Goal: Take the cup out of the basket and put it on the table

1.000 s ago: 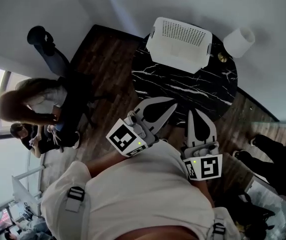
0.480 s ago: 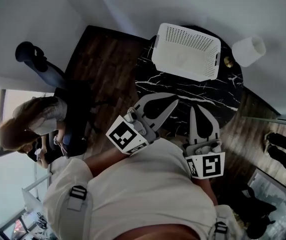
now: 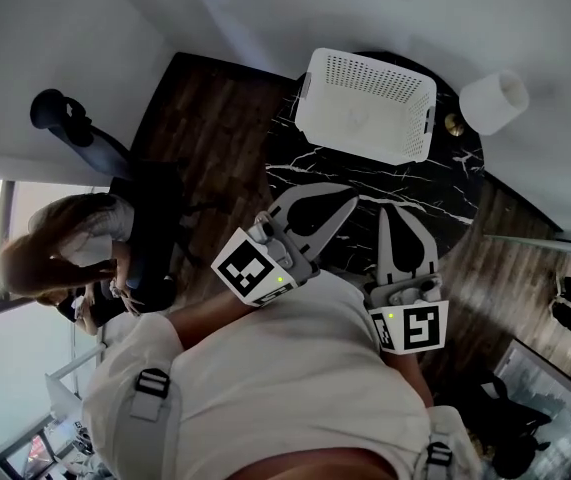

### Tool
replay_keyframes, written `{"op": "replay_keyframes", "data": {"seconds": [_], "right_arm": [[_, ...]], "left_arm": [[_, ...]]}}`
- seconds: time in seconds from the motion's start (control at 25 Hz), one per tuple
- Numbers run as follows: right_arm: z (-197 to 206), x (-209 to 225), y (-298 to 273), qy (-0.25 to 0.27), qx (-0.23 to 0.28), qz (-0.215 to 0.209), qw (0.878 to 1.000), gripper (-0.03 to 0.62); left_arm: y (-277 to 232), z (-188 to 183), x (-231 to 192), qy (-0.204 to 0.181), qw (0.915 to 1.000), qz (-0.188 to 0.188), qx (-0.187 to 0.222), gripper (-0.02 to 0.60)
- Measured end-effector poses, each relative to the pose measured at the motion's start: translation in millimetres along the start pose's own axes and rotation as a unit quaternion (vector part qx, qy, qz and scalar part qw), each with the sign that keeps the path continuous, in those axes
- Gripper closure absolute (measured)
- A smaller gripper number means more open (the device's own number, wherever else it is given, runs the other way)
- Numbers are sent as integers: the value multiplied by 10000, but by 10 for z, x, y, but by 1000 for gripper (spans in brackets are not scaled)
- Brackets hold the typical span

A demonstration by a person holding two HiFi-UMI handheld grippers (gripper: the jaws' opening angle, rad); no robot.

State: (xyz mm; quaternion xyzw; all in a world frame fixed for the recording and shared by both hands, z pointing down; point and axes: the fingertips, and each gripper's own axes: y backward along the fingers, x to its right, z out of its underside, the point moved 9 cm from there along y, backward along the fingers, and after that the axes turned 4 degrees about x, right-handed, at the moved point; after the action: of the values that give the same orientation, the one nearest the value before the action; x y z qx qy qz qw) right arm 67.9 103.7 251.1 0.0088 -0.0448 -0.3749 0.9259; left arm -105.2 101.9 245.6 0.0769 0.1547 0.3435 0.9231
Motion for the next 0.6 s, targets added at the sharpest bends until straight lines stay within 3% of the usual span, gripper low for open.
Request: {"op": "replay_keyframes", "data": {"seconds": [0.32, 0.6], "right_arm": [[-69, 266, 75, 35, 109, -29, 9999, 585], [24, 406, 15, 73, -29, -115, 9999, 585]], "left_arm": [[-239, 21, 88, -103, 9999, -31, -18, 575], [-314, 152, -7, 15, 9992, -146, -379, 575]]}}
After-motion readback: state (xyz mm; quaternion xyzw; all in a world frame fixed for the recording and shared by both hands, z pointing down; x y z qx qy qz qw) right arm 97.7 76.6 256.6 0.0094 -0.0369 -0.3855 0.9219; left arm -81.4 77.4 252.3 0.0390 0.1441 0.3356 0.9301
